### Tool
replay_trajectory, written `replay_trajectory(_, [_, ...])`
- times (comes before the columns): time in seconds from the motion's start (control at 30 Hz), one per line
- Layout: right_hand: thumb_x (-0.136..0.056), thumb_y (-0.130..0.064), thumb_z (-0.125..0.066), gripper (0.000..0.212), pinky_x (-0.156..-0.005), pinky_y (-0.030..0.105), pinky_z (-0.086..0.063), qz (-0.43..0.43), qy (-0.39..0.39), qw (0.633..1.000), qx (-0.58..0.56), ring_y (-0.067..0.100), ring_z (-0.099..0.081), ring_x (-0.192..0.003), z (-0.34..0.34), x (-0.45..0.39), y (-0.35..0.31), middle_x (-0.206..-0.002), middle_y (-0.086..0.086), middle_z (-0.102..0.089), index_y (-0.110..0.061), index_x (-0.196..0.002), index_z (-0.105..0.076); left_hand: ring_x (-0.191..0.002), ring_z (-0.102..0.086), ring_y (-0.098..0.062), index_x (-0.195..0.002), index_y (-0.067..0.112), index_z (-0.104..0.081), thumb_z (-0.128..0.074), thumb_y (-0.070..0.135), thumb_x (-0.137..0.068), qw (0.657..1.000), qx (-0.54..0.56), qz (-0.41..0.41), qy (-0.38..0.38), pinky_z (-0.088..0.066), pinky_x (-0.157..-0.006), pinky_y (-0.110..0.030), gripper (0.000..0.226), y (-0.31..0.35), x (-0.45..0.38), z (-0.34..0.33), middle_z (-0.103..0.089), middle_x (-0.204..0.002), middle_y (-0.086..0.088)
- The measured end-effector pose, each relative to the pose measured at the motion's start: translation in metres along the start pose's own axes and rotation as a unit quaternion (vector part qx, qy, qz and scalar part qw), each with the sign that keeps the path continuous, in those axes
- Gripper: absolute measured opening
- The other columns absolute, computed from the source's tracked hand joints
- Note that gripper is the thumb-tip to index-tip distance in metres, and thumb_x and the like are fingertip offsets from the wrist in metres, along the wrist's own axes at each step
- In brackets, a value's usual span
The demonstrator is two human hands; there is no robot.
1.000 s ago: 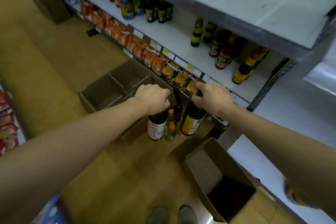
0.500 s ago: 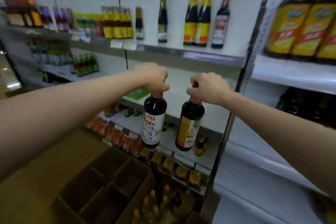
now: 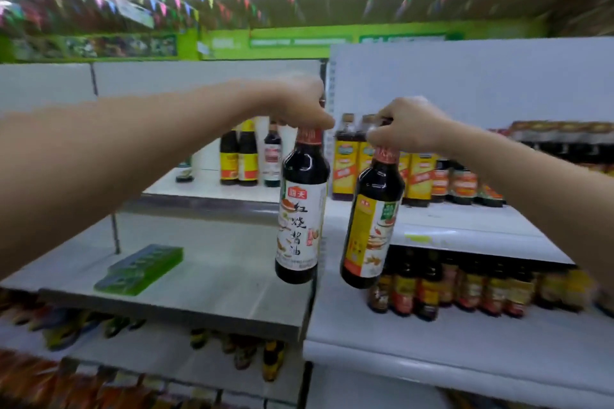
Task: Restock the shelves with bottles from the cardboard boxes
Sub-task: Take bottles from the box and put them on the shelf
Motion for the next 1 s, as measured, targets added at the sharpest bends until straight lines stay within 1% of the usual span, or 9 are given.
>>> replay_trajectory(0.07, [-0.083,-0.03,-0.059,0.033,-0.051,0.029,-0.029,-0.022,0.01,1.0,0.012,0.023,-0.042,-0.062,0.027,0.016,0.038,-0.06,0.006,-0.045,-0.01,-0.058,-0.049,-0.046,-0.043,-0.02,-0.068,0.008,-0.052,-0.054,0.03,-0.089,1.0,0.008,-0.026,0.002,-0.033,-0.044,-0.022,0.031,0.047,-0.014,0.004,-0.049,-0.058,-0.006])
replay_trajectory(0.2, [-0.081,-0.029,-0.061,0.029,-0.052,0.028,-0.028,-0.082,0.035,0.995,0.052,0.025,-0.042,-0.063,0.082,0.055,0.125,-0.062,0.009,-0.047,-0.002,-0.071,-0.062,-0.043,-0.041,-0.019,-0.068,0.007,-0.054,-0.054,0.029,-0.088,0.998,0.009,-0.059,0.007,-0.032,-0.043,-0.022,0.03,0.145,-0.04,0.005,-0.048,-0.052,-0.005])
replay_trajectory(0.3, [-0.08,-0.031,-0.061,0.027,-0.051,0.027,-0.027,-0.134,0.055,0.985,0.091,0.022,-0.039,-0.055,0.127,0.096,0.188,-0.058,0.006,-0.045,-0.005,-0.07,-0.061,-0.042,-0.041,-0.019,-0.069,0.005,-0.055,-0.054,0.025,-0.084,0.996,0.037,-0.085,0.013,-0.032,-0.042,-0.022,0.026,0.221,-0.058,0.002,-0.048,-0.052,-0.005])
replay_trajectory(0.47, [-0.078,-0.031,-0.062,0.022,-0.051,0.027,-0.028,-0.209,0.069,0.961,0.165,0.02,-0.039,-0.057,0.194,0.163,0.28,-0.059,0.004,-0.043,-0.012,-0.067,-0.058,-0.042,-0.038,-0.02,-0.063,0.005,-0.051,-0.052,0.022,-0.084,0.984,0.097,-0.151,0.003,-0.03,-0.042,-0.021,0.027,0.355,-0.083,-0.008,-0.045,-0.051,-0.006])
replay_trajectory(0.53, [-0.077,-0.029,-0.062,0.019,-0.051,0.026,-0.027,-0.248,0.073,0.947,0.19,0.019,-0.04,-0.057,0.219,0.186,0.315,-0.059,0.002,-0.043,-0.014,-0.068,-0.056,-0.042,-0.037,-0.02,-0.061,0.005,-0.049,-0.052,0.021,-0.085,0.976,0.12,-0.184,-0.004,-0.03,-0.043,-0.022,0.029,0.41,-0.091,-0.013,-0.045,-0.05,-0.006])
replay_trajectory(0.67, [-0.077,-0.031,-0.064,0.019,-0.051,0.026,-0.032,-0.316,0.077,0.916,0.236,0.023,-0.054,-0.069,0.262,0.228,0.386,-0.068,0.002,-0.056,-0.012,-0.076,-0.064,-0.045,-0.041,-0.021,-0.061,0.006,-0.05,-0.054,0.024,-0.085,0.957,0.145,-0.252,0.004,-0.033,-0.046,-0.023,0.03,0.514,-0.107,-0.018,-0.048,-0.052,-0.006])
replay_trajectory(0.77, [-0.08,-0.034,-0.064,0.023,-0.054,0.028,-0.034,-0.358,0.076,0.894,0.26,0.024,-0.055,-0.072,0.286,0.257,0.437,-0.074,0.005,-0.059,-0.011,-0.077,-0.064,-0.05,-0.043,-0.022,-0.063,0.007,-0.052,-0.055,0.026,-0.086,0.939,0.168,-0.302,-0.002,-0.034,-0.049,-0.026,0.03,0.587,-0.124,-0.023,-0.05,-0.057,-0.006])
replay_trajectory(0.83, [-0.082,-0.036,-0.064,0.026,-0.055,0.029,-0.036,-0.382,0.077,0.879,0.275,0.025,-0.055,-0.074,0.298,0.275,0.471,-0.076,0.006,-0.059,-0.011,-0.077,-0.061,-0.048,-0.042,-0.022,-0.061,0.007,-0.05,-0.054,0.025,-0.087,0.927,0.182,-0.327,-0.006,-0.034,-0.048,-0.026,0.031,0.631,-0.136,-0.026,-0.048,-0.055,-0.007])
replay_trajectory(1.0, [-0.081,-0.034,-0.064,0.027,-0.052,0.028,-0.033,-0.455,0.096,0.836,0.292,0.023,-0.051,-0.066,0.326,0.312,0.558,-0.069,0.004,-0.054,-0.012,-0.069,-0.053,-0.044,-0.039,-0.021,-0.058,0.008,-0.047,-0.052,0.022,-0.087,0.891,0.214,-0.4,-0.006,-0.034,-0.048,-0.025,0.033,0.738,-0.169,-0.033,-0.045,-0.051,-0.006])
Point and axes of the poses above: each hand's wrist, its own x-axis away from the middle knuckle, its own z-axis out of the back of the hand, y = z × x, the point moved 7 cm from there along -x, towards the middle knuckle
